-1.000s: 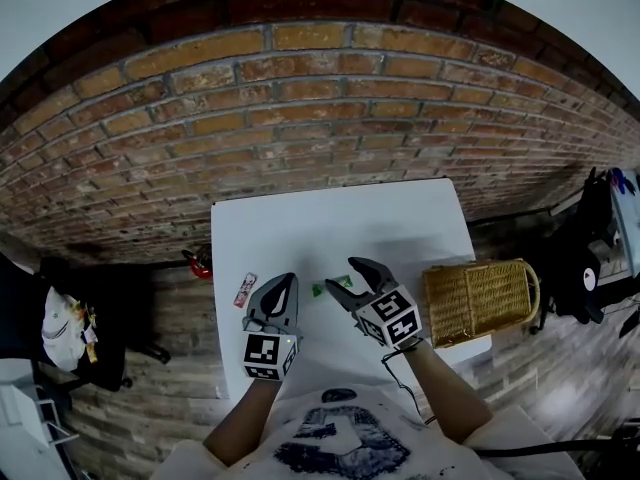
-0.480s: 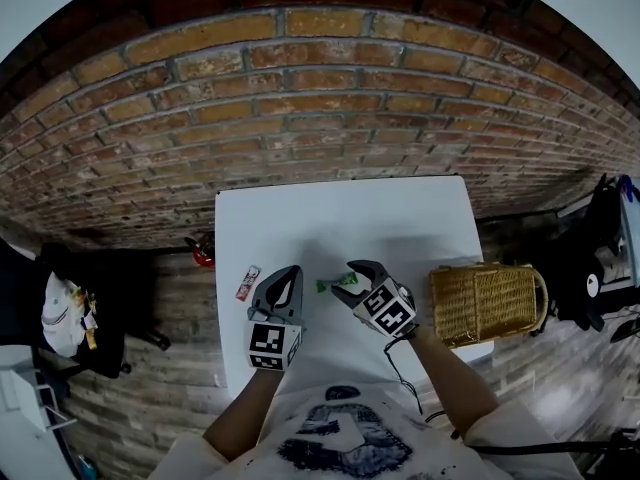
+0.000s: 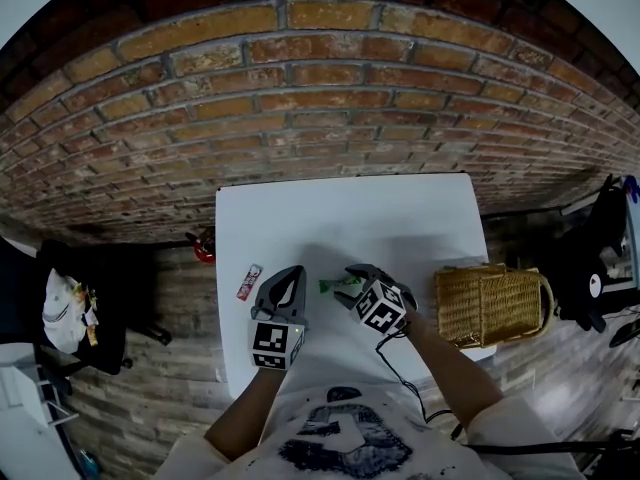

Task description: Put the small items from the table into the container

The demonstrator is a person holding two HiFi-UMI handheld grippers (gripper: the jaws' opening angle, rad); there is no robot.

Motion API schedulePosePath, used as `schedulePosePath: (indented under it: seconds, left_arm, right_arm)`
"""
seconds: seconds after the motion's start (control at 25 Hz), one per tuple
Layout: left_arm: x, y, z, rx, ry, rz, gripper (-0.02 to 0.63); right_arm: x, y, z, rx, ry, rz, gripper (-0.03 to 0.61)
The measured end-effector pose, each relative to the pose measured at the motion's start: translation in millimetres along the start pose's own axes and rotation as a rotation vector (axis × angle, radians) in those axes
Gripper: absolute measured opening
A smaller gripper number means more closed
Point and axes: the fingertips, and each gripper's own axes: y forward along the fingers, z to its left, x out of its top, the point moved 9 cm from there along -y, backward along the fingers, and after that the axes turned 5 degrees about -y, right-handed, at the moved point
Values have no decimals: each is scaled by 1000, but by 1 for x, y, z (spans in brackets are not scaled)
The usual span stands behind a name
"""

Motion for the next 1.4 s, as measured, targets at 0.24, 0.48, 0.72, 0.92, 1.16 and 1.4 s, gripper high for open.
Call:
schedulePosePath:
  seconds: [0.24,0.48,0.72,0.92,1.16,1.4]
  left_arm:
    - [-2,5,8,9,-10,10,48]
    - [-4,9,14,17,-19,18,48]
    - [-6,12,17,12,-19,29,48]
    - [-8,15,18,-2,-24,32,48]
    - [-8,15,19,-5,-23,34,48]
    - [-7,11,21,-5,-23,36,48]
  right_arm:
    - [-1,18,4,8,-76,65,256]
    - [-1,29,4,35,-85,90,255]
    - [-2,37,4,28,-129,119,247]
    - [-1,41,5,13,-139,125,182]
    - [-1,42,7,-1,-146,126,113]
    - [1,40,9,-13,-141,125,75]
